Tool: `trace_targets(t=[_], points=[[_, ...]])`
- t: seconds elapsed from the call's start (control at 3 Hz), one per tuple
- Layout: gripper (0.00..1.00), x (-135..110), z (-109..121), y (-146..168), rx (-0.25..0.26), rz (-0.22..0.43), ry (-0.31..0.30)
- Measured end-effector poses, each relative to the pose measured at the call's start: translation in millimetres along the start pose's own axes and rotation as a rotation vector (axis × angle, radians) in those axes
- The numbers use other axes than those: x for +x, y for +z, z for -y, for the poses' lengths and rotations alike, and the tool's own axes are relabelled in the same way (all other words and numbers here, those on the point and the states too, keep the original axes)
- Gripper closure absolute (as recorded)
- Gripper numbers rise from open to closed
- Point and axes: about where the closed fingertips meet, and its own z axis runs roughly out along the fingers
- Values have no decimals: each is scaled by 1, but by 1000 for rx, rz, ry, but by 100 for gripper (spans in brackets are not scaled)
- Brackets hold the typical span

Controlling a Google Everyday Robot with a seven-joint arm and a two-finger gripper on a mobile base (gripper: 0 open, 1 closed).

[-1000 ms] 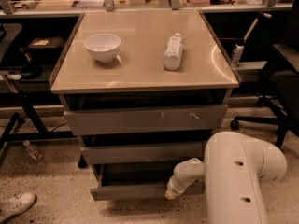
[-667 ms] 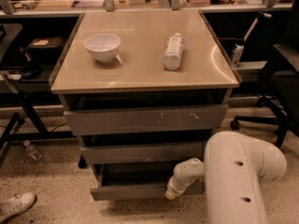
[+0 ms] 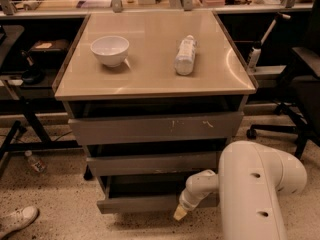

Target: Close bottom drawer

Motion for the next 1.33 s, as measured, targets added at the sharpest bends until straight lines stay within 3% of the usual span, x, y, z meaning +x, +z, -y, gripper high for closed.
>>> trace_targets(t=[0.33,0.67,1.33], points=[[0,0,0,0,0,0,0],[0,0,0,0,0,0,0],[43,0,0,0,0,0,0]])
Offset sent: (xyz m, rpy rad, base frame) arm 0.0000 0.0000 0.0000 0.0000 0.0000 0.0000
